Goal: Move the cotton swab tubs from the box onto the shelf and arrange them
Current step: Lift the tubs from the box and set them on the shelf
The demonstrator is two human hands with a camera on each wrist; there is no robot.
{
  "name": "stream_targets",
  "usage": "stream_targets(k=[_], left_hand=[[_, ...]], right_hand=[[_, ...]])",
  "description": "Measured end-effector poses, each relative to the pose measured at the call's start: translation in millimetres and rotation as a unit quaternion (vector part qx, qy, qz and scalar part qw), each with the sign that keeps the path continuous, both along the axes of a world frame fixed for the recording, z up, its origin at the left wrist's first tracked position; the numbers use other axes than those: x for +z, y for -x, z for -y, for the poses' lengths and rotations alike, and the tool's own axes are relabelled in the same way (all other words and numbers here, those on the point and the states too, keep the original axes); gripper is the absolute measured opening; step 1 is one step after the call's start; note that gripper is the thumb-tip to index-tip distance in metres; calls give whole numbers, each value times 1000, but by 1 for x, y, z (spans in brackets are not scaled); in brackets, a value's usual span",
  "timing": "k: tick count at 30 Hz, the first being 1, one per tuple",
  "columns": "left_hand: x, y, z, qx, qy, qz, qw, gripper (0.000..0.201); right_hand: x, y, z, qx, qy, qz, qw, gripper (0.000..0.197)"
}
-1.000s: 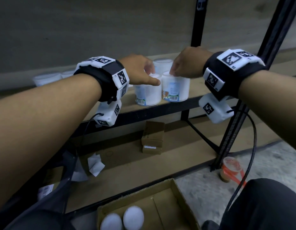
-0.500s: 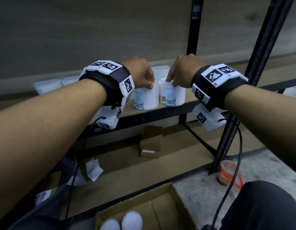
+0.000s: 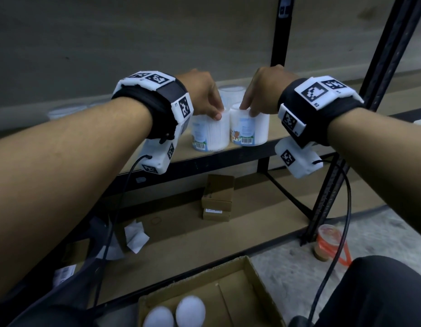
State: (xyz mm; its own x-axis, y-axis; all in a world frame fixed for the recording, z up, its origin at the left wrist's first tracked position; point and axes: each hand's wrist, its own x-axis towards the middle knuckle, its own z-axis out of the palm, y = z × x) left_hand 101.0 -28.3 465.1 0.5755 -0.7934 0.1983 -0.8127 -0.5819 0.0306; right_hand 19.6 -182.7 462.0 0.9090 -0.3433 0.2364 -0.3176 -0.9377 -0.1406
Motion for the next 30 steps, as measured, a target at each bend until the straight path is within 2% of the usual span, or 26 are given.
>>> stream_targets(k=[8, 17, 30], left_hand=[[-3, -15, 8, 12, 18, -22, 1000, 33], [-6, -38, 26, 25, 38, -40, 998, 34], [-14, -65, 48, 38, 62, -32, 997, 33]], right_hand=[[1, -14, 4, -6, -1, -11, 1000, 28], [-7, -43, 24, -10, -9, 17, 1000, 27], [-10, -77, 52, -3, 41, -30, 999, 28]])
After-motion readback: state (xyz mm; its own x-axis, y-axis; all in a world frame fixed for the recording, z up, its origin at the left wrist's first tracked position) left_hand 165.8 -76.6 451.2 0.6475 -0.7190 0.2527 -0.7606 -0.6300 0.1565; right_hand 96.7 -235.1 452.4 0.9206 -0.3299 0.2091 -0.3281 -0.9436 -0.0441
